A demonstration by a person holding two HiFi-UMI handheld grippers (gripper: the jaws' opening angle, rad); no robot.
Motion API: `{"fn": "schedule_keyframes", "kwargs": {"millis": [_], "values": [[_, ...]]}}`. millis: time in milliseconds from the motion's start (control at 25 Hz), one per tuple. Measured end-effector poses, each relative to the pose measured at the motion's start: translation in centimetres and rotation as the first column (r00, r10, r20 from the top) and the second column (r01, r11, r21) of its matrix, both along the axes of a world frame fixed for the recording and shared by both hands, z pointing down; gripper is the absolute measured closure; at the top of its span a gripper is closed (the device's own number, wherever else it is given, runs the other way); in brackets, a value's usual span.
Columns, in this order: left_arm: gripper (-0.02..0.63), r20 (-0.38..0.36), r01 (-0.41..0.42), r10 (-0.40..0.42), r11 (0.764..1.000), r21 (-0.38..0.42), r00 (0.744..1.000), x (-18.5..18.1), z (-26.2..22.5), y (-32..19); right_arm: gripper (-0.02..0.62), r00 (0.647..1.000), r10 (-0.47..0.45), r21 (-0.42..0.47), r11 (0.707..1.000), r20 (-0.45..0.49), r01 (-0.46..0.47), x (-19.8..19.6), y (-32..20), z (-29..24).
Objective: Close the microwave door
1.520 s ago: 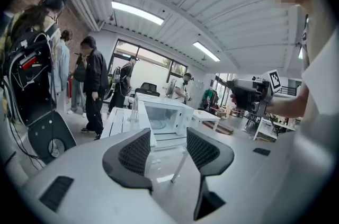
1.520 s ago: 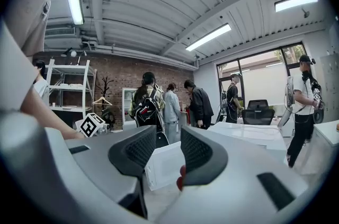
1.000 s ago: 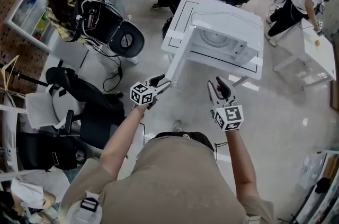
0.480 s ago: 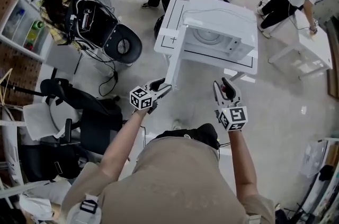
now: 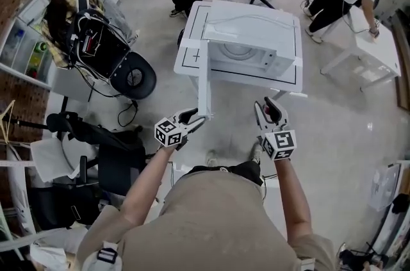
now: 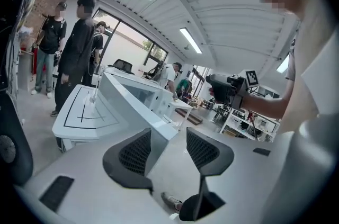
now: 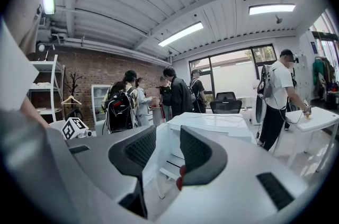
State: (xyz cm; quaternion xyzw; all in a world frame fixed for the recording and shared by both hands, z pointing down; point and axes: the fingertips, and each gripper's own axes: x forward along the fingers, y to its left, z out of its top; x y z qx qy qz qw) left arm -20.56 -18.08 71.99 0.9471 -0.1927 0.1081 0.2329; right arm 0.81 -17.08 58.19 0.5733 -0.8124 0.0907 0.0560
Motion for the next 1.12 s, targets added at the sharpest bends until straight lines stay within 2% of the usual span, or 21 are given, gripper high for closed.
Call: {"fn": "schedule_keyframes", "kwargs": {"millis": [360, 720, 1120], "values": [[0.403, 0.061, 0.005, -0.004, 1.000, -0.026, 0.998, 6.1, 1.1, -0.2, 0.454, 1.000, -0.013, -0.041, 0.999, 0.012, 0.014, 6.0, -1.1, 0.7], [0.403, 0.089, 0.061, -0.058, 0.998, -0.033, 0.994, 12.0, 0.8, -1.8, 0.454, 0.999, -0.036, -0.042, 0.998, 0.020, 0.037, 11.8, -2.7, 0.1], [0.403, 0.122, 0.087, -0.085, 0.996, -0.011, 0.989, 16.1, 1.3, -2.8, 0.454, 0.998, -0.048, -0.020, 0.999, 0.041, 0.049, 16.5, -3.1, -0.3]]}}
